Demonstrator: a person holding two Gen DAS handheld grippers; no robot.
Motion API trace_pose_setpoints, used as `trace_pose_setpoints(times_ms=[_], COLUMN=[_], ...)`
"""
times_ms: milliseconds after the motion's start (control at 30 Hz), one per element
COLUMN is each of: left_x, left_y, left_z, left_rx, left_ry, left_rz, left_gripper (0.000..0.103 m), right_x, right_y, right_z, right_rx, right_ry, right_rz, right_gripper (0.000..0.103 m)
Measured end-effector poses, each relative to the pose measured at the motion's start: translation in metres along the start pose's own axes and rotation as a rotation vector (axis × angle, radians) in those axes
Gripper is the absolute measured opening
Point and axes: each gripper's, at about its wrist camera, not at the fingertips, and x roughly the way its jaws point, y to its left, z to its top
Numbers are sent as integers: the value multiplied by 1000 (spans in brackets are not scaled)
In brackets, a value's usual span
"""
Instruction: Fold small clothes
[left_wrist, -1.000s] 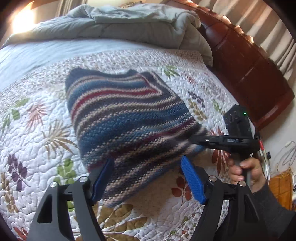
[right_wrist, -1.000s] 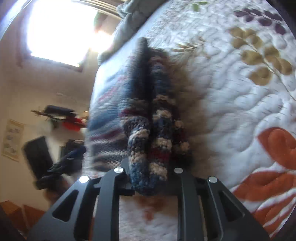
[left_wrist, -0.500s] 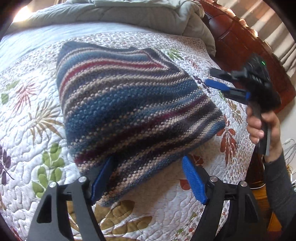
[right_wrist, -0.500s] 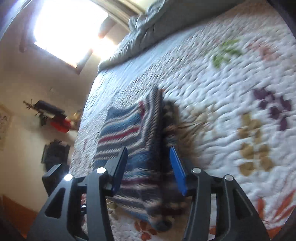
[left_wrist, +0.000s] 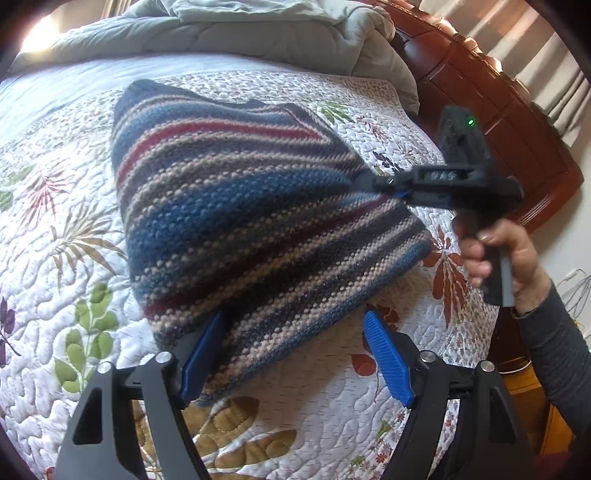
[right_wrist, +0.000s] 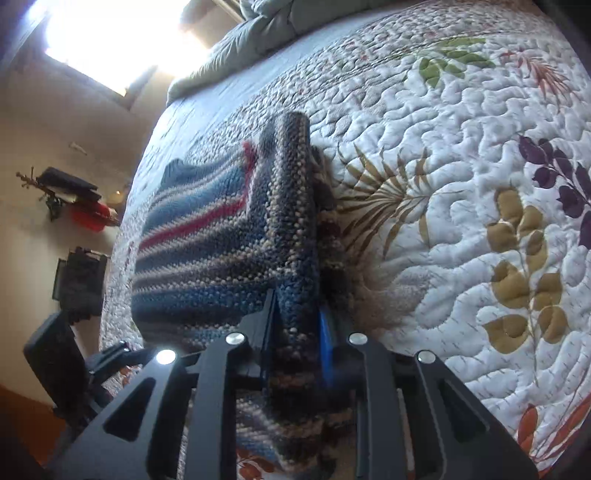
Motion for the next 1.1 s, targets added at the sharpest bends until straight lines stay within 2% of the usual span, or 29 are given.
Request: trace_pose_setpoints(times_ms=[67,133,200,300,433,500,567,600,633,700,867,967,1100], left_x=[-6,-12,-15,-14,-8,-6,-3,-3,-1,1,5,4,-1], left_y=[-2,-4,-8,-14,-29,-38,-46,-48,-50,-53,-56,-59,-57], left_z=[-1,-4,-8,-9,-8,-9,-7,-7,-8,-7,-12,-14,-15], left_rx=[-5,7,31,67,117,166,203,216,229,242,230,225,208], left_ry=[-4,-9,-8,-11,-28,-44,-50,-52,-53,-56,-59,-62,-59], left_rz=[-20,-21,8,73,213,307,361,372,379,382,354,342,329], left_gripper=[78,78,78,78,83,85,85,85,85,85,85,85,85], right_x=[-9,-23,-32,-20,11,25,32,35,39,43,48,51,24], right_y=[1,1,3,4,8,10,12,12,13,12,-3,-10,-1], right_z=[4,10,24,48,76,89,99,101,104,107,110,109,96], right_rx=[21,42,43,56,75,65,58,50,42,18,10,31,18], right_ry=[-9,-32,-78,-83,-63,-52,-43,-34,-29,-18,-52,-52,-74], right_rz=[34,53,35,57,52,37,40,46,43,32,-42,-32,-11], right_gripper=[26,41,49,49,49,49,47,41,28,12,10,11,20])
